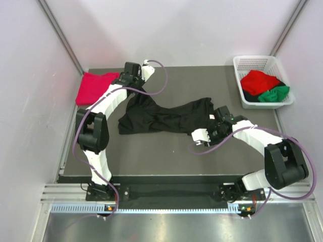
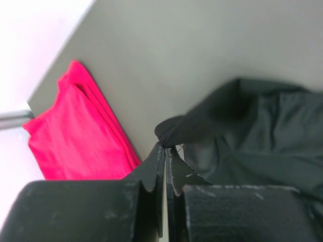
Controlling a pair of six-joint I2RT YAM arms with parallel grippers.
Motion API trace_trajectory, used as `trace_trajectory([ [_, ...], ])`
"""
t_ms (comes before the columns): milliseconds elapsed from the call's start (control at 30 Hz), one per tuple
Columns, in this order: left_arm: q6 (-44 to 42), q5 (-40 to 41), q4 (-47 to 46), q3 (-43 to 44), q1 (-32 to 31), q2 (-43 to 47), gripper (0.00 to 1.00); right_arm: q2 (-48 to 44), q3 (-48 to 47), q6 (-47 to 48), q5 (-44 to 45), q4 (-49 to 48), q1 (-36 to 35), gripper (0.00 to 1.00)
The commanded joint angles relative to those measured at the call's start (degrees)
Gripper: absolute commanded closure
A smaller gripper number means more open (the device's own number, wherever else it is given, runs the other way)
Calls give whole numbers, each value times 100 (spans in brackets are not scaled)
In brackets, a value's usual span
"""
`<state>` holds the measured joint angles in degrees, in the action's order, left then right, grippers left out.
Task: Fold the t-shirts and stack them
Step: Flatten the tshirt out
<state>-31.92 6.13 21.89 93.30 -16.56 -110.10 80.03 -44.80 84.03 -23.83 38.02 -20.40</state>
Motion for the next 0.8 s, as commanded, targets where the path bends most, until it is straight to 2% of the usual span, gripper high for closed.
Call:
trace_trajectory([
  [0, -69, 151, -36, -162, 30, 226, 100, 153, -301, 474, -209, -532, -87, 63],
  [167, -69, 117, -27, -259, 38, 209, 100, 364, -538, 465, -130, -585, -95, 67],
  [767, -69, 169, -53, -48, 21, -64, 100, 1041, -1057, 342, 2, -507, -7, 69],
])
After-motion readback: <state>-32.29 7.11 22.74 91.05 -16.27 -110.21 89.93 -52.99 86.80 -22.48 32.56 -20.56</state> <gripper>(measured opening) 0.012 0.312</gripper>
